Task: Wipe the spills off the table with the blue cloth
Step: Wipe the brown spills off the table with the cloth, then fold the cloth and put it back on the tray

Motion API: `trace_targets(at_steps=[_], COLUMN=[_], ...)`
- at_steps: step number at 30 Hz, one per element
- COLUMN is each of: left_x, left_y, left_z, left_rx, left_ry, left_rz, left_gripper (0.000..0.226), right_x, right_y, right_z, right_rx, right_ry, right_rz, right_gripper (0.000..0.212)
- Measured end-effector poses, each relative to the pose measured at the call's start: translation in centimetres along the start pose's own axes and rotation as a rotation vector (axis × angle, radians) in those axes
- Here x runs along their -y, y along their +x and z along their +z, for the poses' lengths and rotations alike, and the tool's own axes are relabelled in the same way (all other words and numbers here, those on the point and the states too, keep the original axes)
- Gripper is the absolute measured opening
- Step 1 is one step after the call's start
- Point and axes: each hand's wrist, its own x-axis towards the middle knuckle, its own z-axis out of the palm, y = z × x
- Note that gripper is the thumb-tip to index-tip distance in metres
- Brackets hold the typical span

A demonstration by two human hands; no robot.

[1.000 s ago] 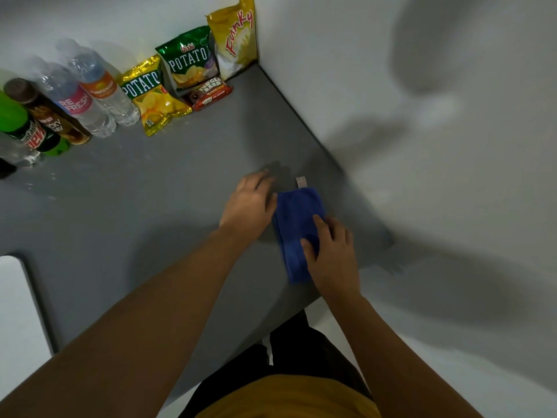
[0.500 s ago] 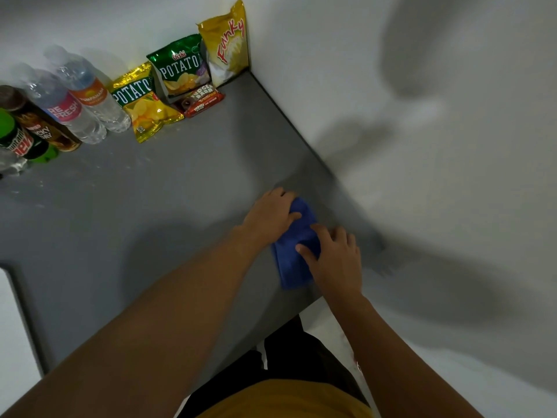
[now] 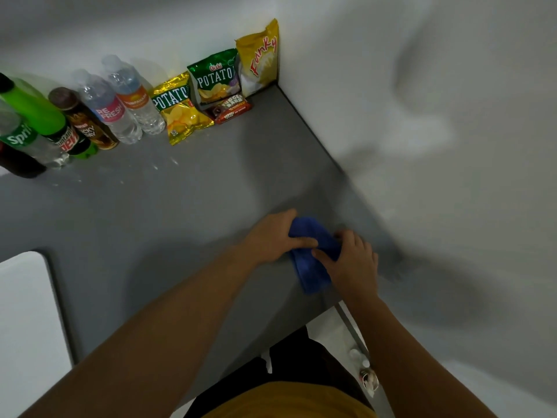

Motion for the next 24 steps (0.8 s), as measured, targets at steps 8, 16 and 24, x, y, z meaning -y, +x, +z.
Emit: trace_targets(at_steps=[8, 16, 24], left_x=[1.6, 3.7, 6.6], left_y=[-4.0, -8.7, -14.4], left_z=[-2.3, -4.3, -6.1], left_rx=[0.019, -0.107, -0.267], left_ry=[-0.268, -0.472, -0.571], left_rz=[-0.117, -0.228, -0.230], left_gripper=[0.051, 0.038, 0.019], right_x=[2.4, 6.3, 9.8], right_y=[-0.3, -1.1, -3.5], right_z=[0.1, 0.4, 2.2], right_rx=[0.062, 0.121, 0.082], right_ry=[-0.072, 0.247, 0.362], right_rz=[-0.020, -0.057, -0.081], right_gripper=[0.061, 0.042, 0.022])
